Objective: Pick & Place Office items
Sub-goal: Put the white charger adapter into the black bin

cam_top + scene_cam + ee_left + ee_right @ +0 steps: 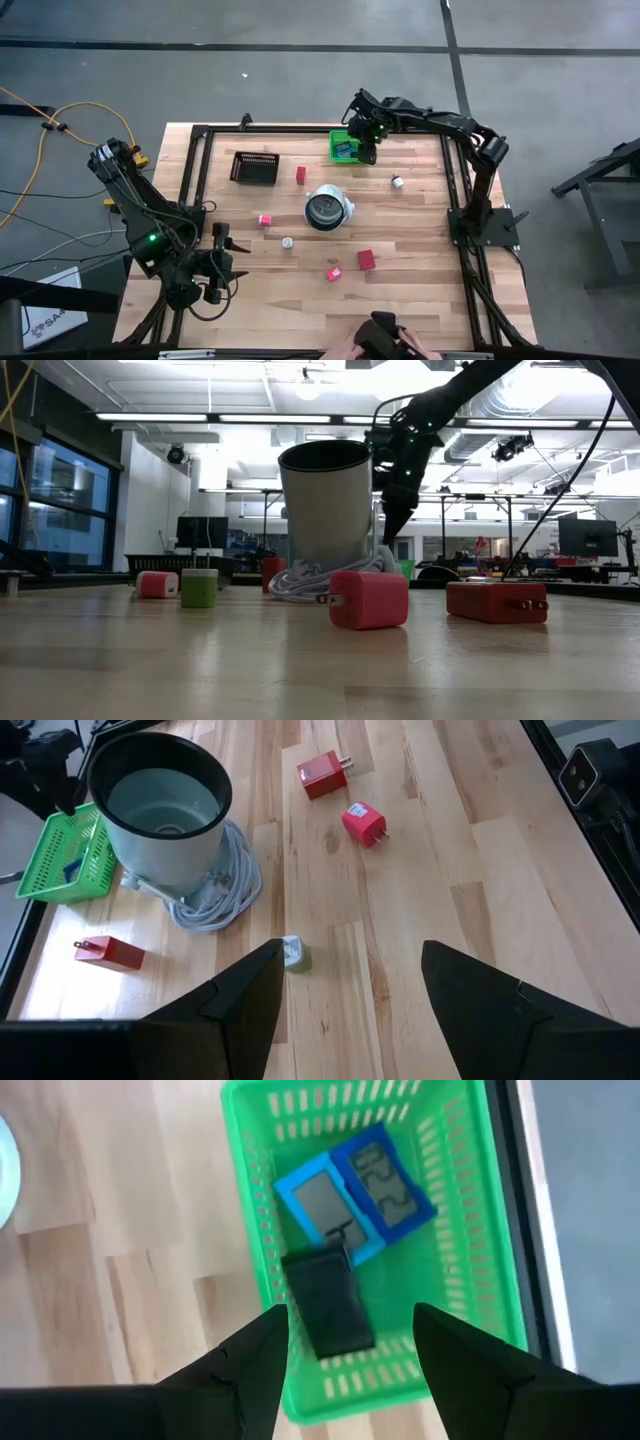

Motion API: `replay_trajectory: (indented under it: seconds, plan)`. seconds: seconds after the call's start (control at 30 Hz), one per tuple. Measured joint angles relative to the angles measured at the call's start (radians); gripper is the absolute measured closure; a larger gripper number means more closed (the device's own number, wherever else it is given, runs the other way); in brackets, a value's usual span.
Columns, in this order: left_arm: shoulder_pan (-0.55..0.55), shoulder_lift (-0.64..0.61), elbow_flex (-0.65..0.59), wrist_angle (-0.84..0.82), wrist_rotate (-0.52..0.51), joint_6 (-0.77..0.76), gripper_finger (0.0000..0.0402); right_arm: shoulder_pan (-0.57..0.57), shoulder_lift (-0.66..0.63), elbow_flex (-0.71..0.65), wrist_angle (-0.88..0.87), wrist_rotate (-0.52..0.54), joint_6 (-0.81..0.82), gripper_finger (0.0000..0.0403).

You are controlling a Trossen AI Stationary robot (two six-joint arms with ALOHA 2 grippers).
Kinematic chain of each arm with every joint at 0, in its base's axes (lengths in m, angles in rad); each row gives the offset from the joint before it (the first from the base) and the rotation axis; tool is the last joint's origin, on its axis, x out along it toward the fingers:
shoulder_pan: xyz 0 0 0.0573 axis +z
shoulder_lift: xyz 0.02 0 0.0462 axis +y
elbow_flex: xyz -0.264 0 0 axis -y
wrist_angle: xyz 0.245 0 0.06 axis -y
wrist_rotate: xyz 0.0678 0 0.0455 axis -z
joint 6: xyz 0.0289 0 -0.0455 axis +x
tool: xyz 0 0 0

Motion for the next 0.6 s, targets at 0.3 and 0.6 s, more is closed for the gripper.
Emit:
replay_trajectory:
  seconds: [0.3, 0.6]
  plan:
    - [0.0, 0.0, 0.0, -0.001, 0.0, 0.0, 0.0174, 0.023, -0.035, 0.0, -0.047, 0.065, 0.041, 0.02]
    - [0.0, 0.0, 0.0, -0.001, 0.0, 0.0, 0.0174, 0.064, -0.14, 0.001, -0.07, 0.066, 0.132, 0.02]
